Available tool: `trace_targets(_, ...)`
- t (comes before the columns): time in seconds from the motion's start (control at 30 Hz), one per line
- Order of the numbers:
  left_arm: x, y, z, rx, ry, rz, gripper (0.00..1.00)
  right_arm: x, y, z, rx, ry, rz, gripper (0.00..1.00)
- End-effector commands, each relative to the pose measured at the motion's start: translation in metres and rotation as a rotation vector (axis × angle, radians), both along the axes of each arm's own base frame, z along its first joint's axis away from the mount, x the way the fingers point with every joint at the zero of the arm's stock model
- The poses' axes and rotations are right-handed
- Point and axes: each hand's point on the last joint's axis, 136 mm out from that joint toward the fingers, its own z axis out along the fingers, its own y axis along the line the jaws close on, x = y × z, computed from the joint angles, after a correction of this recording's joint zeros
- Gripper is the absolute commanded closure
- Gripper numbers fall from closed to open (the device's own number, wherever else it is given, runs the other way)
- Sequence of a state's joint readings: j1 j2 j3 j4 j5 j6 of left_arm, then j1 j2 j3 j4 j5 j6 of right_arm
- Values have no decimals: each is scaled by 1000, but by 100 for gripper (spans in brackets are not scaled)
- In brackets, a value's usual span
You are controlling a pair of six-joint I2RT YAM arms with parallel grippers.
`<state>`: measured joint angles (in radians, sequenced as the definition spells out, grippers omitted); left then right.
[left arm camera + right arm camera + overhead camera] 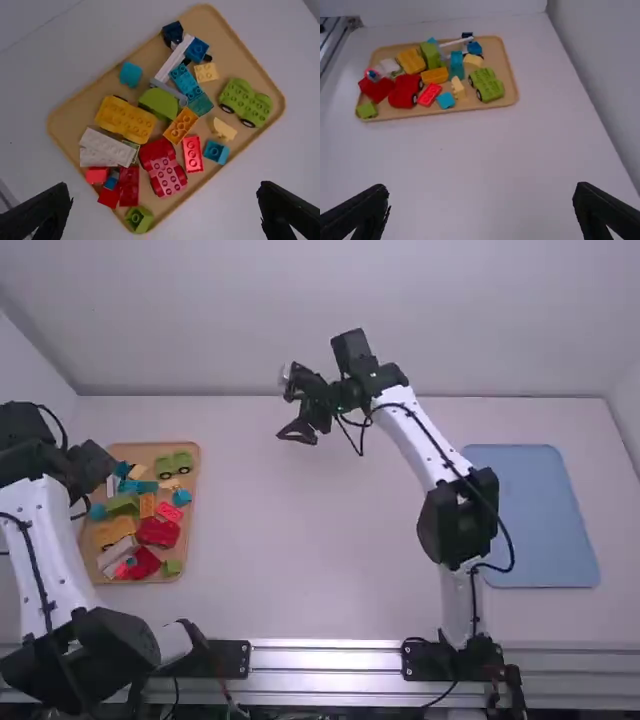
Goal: Assemble lego blocks to make yellow taxi
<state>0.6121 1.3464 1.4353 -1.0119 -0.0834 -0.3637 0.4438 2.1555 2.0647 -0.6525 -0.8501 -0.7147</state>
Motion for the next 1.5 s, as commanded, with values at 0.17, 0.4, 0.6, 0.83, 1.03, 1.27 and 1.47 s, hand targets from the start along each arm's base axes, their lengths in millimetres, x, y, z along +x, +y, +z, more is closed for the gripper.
trace_targets(0.17, 9, 8, 8, 13, -53, 43, 1, 2, -13, 21, 30, 20, -40, 1)
trace_targets(0.4, 26, 16, -26, -82, 32, 52, 1, -7, 4, 24, 38, -12, -2, 1)
trace_targets(0.6, 44, 20, -38, -172, 176, 28, 1, -10, 5, 30, 41, -29, 5, 2)
trace_targets(0.83, 85, -1, -39, -163, 223, -105, 1, -11, 6, 32, 49, -34, 10, 2)
trace_targets(1.03, 80, 14, -38, -55, 269, 7, 1, -5, 6, 32, 48, 9, -41, 2)
trace_targets(1.27, 17, 52, -64, -206, 318, 292, 1, -5, 4, 29, 32, 17, -52, 1)
trace_targets(1.47, 6, 57, -101, -280, 330, 264, 1, -5, 4, 29, 32, 16, -52, 1)
